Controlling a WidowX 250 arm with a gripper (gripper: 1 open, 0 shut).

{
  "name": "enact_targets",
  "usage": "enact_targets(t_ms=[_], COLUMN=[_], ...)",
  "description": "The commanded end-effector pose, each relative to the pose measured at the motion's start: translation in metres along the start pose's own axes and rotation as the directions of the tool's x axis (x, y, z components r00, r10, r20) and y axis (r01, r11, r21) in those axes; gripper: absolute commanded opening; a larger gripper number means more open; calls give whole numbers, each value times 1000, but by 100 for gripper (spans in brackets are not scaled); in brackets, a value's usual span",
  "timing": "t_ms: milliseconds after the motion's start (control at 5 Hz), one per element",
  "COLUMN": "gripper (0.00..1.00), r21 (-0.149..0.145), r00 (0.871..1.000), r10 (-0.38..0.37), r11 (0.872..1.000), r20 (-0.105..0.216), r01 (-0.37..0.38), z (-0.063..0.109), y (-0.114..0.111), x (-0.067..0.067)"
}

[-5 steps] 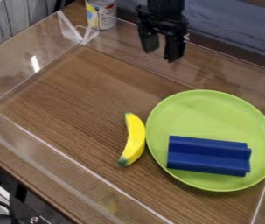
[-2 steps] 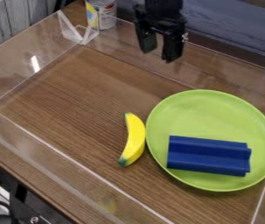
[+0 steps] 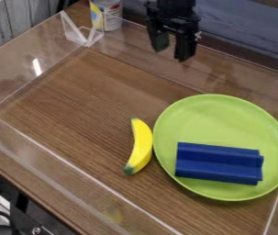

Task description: Put the banana in the green plate

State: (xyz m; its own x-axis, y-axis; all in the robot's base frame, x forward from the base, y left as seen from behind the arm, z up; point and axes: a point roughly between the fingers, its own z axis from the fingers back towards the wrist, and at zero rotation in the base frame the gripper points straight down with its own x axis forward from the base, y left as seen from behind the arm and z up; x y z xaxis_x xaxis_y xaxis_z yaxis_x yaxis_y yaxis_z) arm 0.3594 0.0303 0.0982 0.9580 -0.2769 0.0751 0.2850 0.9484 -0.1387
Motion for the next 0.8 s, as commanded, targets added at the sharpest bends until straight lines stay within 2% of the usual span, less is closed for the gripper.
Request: enact_targets(t_ms=[0,200,400,600], gripper=[100,100,100,100], r21=[8,18,25,22], r00=[1000,1000,1000,999], r10=[-9,-8,-16,-25], r11=[1000,1000,1000,999], r20=[11,13,25,29], r01=[9,8,15,24], z=[12,27,33,21], y=[-6,-10,-9,-5], x=[-7,-13,-6,6])
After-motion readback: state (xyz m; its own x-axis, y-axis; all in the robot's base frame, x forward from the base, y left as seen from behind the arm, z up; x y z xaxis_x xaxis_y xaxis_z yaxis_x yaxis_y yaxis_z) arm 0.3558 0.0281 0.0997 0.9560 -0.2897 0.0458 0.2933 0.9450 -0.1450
